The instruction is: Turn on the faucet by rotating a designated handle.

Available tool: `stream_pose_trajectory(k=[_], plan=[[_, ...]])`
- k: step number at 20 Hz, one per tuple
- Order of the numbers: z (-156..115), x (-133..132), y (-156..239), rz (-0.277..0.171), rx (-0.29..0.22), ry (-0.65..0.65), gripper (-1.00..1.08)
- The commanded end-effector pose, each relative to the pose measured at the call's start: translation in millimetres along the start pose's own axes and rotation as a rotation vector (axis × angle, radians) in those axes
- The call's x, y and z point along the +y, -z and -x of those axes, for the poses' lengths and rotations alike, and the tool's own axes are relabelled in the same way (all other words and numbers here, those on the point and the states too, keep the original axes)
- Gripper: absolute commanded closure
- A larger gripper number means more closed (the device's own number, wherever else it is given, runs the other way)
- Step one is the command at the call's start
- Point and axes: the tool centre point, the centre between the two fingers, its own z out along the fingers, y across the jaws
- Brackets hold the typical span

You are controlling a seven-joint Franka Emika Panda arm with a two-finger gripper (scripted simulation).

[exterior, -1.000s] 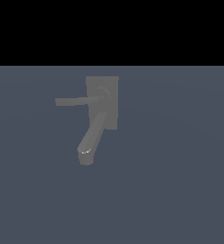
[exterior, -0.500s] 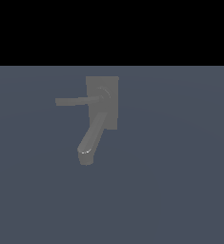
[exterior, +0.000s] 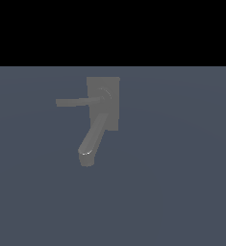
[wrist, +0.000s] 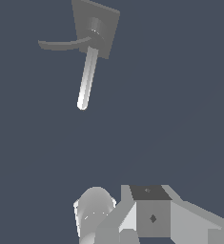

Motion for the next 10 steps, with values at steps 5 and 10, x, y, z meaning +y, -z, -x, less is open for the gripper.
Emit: stream_pose_trajectory(k=[5,10], plan=[[-6.4,9.4,12.6,0.130,0.050,-0.024,1.08],[-14.2,18.4,30.3,0.288,0.108,-0.048,1.08]])
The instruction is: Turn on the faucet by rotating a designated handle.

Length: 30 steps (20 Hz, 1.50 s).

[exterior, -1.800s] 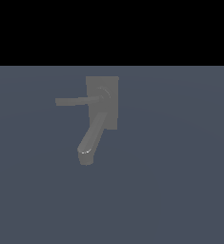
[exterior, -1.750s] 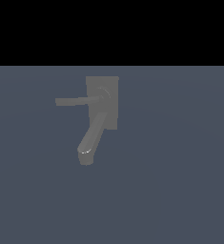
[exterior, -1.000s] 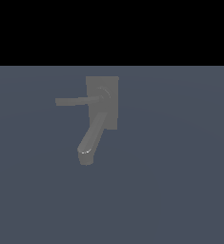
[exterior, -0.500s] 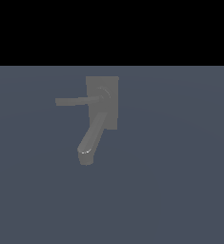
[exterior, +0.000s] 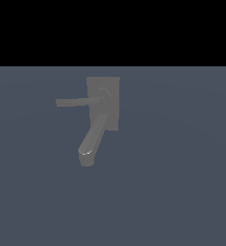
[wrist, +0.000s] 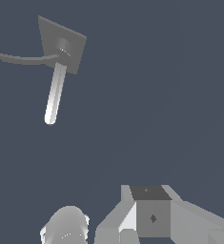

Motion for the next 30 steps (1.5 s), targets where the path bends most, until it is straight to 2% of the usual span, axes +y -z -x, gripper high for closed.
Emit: stream_pose_trajectory(k=[1,9,16,23,30], plan=[[-5.5,6.3,9.0,0.089,0.033,-0.012,1.08],[-27.7,19.7,49.4,0.428,0.149,-0.031,1.08],[-50.7,13.7,88.0,0.725,0.241,-0.009,1.08],[-78.8,-10.7,120.7,1.011,0.319,0.058,1.08],[-113.0,-51.8,138.4,1.277,0.379,0.176,1.08]])
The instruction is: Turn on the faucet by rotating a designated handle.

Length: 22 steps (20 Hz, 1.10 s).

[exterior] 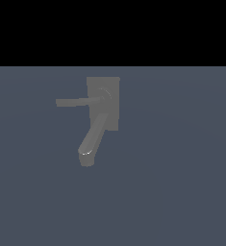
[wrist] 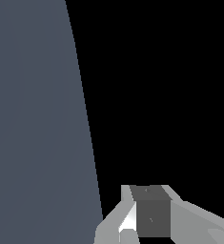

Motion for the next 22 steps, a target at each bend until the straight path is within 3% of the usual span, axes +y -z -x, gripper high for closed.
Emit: stream_pose_trajectory(k=[1,5,10,22], plan=[[-17.8,-3.5,11.3,0.084,0.042,0.043,1.08],[-41.7,-13.7,26.1,0.187,0.098,0.109,1.08],[-63.9,-28.2,39.4,0.274,0.152,0.176,1.08],[-90.4,-53.3,55.2,0.375,0.222,0.271,1.08]])
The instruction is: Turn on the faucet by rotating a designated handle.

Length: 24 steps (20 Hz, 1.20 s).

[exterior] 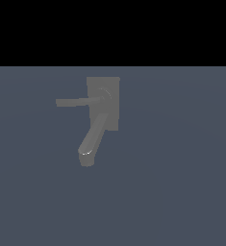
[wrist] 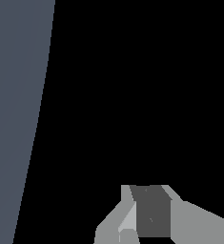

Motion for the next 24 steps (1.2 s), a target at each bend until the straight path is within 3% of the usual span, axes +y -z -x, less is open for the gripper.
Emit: stream_pose_trajectory(k=[1,14,24], plan=[[-4.0,-1.4,1.9,0.011,0.009,0.010,1.08],[-11.1,-3.6,-1.7,-0.013,0.013,-0.006,1.08],[-25.5,-10.6,6.2,0.022,0.046,0.031,1.08]])
